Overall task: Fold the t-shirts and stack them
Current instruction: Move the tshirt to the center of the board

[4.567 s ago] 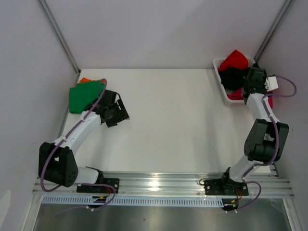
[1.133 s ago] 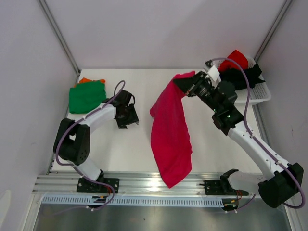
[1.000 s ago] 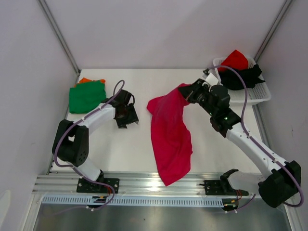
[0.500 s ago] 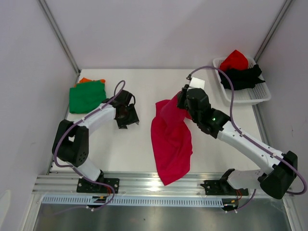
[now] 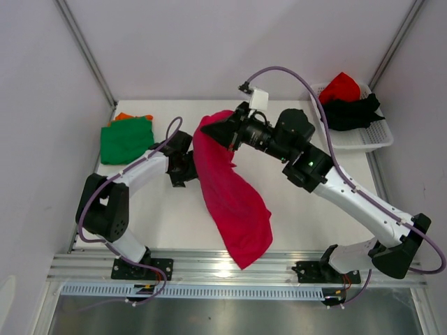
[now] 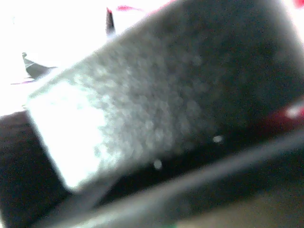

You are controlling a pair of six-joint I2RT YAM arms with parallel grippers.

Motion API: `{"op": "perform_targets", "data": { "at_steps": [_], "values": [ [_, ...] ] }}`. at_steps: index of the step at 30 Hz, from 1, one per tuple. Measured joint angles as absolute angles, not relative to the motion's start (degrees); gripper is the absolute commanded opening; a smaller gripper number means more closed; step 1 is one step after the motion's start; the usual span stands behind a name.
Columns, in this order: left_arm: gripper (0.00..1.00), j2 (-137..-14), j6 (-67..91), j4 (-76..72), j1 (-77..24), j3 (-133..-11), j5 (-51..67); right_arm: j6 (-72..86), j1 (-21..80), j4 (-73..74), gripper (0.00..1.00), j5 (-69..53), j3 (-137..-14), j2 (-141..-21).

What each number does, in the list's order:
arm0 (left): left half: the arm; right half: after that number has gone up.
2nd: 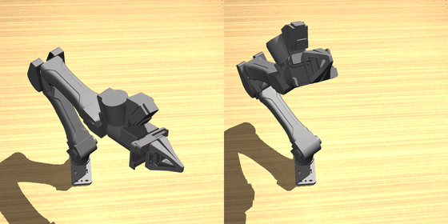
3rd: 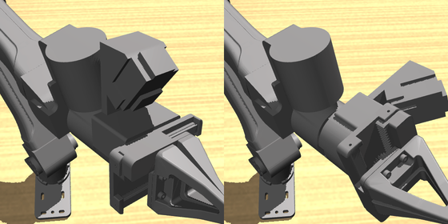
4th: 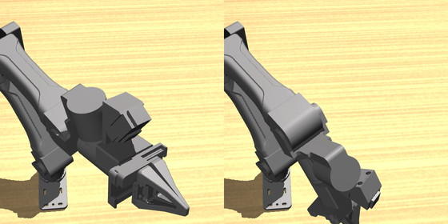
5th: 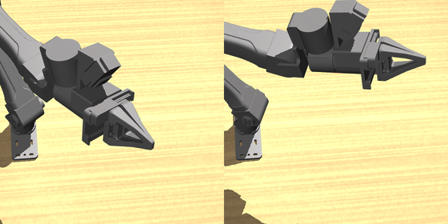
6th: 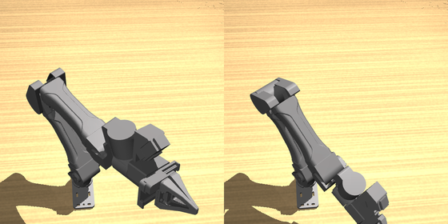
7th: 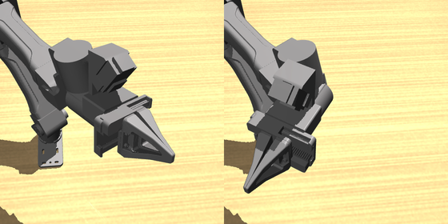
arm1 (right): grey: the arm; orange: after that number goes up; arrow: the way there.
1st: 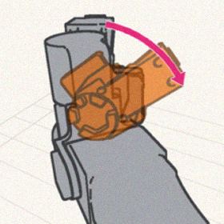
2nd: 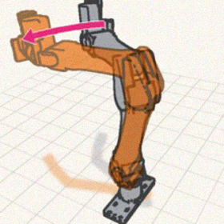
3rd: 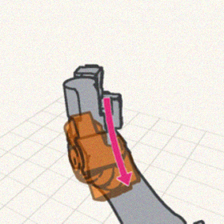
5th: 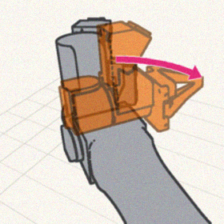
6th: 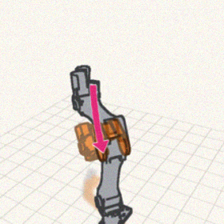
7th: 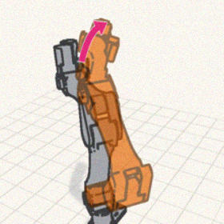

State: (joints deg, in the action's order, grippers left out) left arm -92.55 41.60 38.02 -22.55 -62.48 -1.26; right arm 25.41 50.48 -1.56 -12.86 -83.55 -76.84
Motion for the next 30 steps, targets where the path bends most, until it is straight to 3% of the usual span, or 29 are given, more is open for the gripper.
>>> {"op": "perform_targets", "data": {
  "at_steps": [9, 17, 23, 30],
  "values": [
    [0.67, -92.6, 42.0, 37.6, -22.6, -62.5, -1.1, 34.3, 50.7, -9.8, 0.00, -26.1, -91.9, -78.1],
    [0.67, -92.7, 42.1, 37.4, -22.6, -62.5, -1.1, 37.7, 49.9, -13.8, 0.00, -28.1, -92.2, -78.1],
    [0.67, -92.7, 42.0, 37.6, -22.6, -62.5, -1.4, 33.5, 47.5, -9.7, 0.00, -15.6, -81.9, -73.7],
    [0.67, -93.1, 42.0, 38.2, -22.7, -63.2, -1.6, 28.2, 47.4, 6.4, 0.00, 13.3, -68.4, -71.0]
  ]
}}
